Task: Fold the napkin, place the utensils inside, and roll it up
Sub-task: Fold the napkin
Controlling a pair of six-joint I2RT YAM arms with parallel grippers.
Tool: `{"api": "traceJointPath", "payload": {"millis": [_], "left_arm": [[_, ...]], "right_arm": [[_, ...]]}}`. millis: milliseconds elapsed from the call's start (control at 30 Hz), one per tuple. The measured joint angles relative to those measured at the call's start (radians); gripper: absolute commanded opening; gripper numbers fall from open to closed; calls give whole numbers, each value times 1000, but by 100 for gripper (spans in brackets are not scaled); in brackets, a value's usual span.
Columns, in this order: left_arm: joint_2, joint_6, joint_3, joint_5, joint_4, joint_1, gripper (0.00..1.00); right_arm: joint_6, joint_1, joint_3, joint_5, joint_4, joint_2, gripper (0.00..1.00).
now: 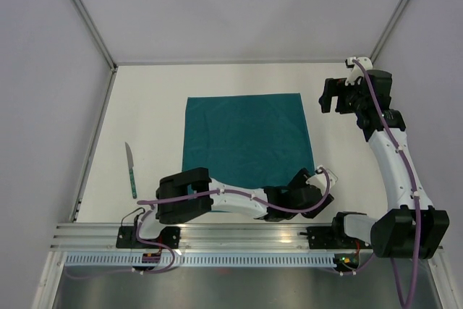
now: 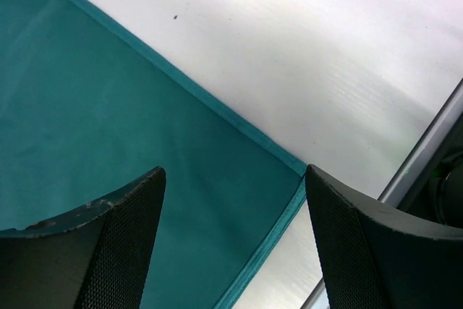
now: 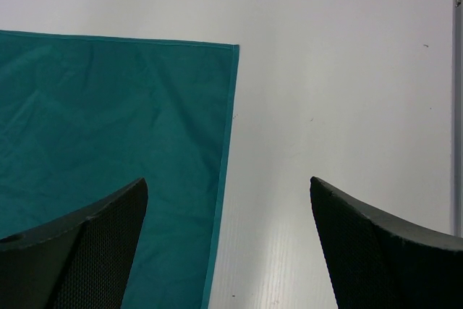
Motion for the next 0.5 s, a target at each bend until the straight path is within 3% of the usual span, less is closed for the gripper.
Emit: {"api": "traceJointPath", "payload": {"millis": [500], "left_arm": [[94,0,51,36,13,-37,75]], "right_arm": [[0,0,-16,28,15,0,98]]}}
